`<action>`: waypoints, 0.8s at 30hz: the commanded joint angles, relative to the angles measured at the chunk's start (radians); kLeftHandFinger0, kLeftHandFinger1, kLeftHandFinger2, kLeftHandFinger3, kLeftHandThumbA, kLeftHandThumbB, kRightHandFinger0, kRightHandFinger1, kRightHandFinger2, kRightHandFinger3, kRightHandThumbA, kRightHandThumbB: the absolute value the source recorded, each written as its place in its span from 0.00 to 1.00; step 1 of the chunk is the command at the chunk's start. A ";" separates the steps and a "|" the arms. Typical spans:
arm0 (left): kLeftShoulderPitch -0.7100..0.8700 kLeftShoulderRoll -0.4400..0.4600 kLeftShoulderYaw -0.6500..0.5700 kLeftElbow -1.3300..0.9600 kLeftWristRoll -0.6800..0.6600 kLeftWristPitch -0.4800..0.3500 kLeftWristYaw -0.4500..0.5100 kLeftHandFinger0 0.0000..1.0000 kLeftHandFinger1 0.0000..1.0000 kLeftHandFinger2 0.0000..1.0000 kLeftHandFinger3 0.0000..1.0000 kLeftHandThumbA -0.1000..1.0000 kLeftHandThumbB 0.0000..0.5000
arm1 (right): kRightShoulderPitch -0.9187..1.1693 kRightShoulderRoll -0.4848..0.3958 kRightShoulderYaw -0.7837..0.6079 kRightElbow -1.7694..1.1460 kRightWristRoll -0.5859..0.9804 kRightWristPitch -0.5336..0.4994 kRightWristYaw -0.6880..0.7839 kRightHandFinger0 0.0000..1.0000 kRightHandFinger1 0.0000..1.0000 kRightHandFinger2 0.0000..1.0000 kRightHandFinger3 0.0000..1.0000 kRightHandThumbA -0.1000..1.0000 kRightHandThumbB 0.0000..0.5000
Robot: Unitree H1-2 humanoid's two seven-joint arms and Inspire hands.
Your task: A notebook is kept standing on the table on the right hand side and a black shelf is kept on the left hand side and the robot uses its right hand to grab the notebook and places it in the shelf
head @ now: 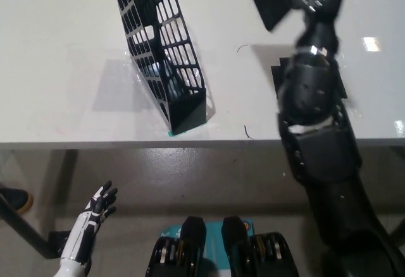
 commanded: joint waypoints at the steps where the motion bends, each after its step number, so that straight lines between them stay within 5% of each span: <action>1: -0.013 0.026 0.002 -0.014 0.012 -0.034 -0.009 1.00 1.00 1.00 1.00 1.00 0.27 | -0.187 0.046 0.069 -0.121 -0.148 0.059 0.043 0.00 0.23 0.67 0.77 0.00 0.22; 24: -0.006 0.031 -0.001 0.005 -0.018 -0.056 -0.037 1.00 1.00 1.00 1.00 1.00 0.25 | -0.204 0.099 0.065 0.247 -0.164 -0.039 -0.035 0.00 0.20 0.66 0.82 0.00 0.19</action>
